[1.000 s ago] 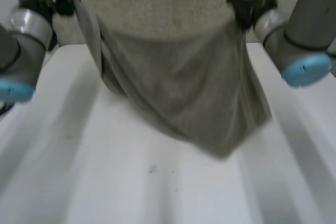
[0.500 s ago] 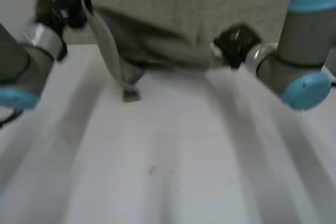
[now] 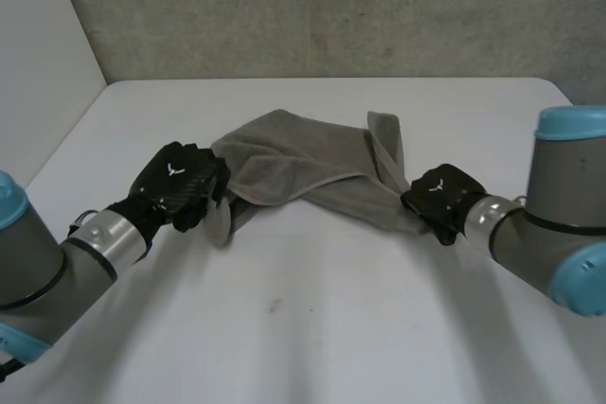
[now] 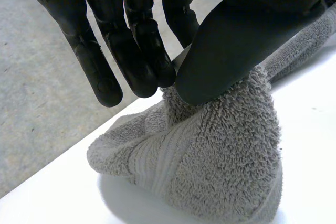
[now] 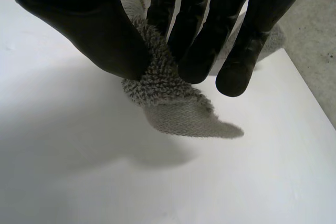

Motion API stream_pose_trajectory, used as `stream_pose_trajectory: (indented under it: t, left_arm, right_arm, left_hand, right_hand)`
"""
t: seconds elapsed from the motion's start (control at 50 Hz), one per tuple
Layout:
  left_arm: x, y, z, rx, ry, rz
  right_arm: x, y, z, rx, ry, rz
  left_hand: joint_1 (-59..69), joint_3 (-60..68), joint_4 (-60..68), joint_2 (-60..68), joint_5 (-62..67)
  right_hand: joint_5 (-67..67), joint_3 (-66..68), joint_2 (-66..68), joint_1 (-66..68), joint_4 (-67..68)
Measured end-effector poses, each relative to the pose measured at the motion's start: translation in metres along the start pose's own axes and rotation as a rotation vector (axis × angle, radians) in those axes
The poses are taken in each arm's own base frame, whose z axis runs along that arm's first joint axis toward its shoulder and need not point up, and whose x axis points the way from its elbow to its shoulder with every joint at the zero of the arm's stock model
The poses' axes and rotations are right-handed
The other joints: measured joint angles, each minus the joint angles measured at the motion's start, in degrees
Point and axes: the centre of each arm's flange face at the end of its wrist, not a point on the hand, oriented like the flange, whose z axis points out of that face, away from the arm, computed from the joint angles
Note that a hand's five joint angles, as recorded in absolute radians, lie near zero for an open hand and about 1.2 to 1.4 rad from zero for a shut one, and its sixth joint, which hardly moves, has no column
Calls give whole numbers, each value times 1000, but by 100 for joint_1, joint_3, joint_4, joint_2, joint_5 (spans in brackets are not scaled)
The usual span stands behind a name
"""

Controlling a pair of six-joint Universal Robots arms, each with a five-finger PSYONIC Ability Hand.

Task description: Fold the towel.

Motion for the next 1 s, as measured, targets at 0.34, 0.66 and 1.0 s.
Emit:
stream_pose_trajectory:
  t: [0.34,0.66,1.0]
  left_arm:
    - [-2,-21,-27,32,-33,102]
    - [8,-78,-42,127,-59,-30]
    - [15,-18,-36,-143,-378,-103]
  right_arm:
    - [-7,10,-31,26,19,12]
    - [-13,13,-28,29,14,9]
    - [-16,17,-26,29,14,10]
  left_hand:
    - [-4958,-5115,-5082,-5128,-5065]
    - [-5557,-5683,-5694,-5687,-5659]
    - [-5399,-5519,-5533,-5525,-5452]
  right_hand:
    - [0,0,31,0,0]
    - [0,0,31,0,0]
    - [0,0,31,0,0]
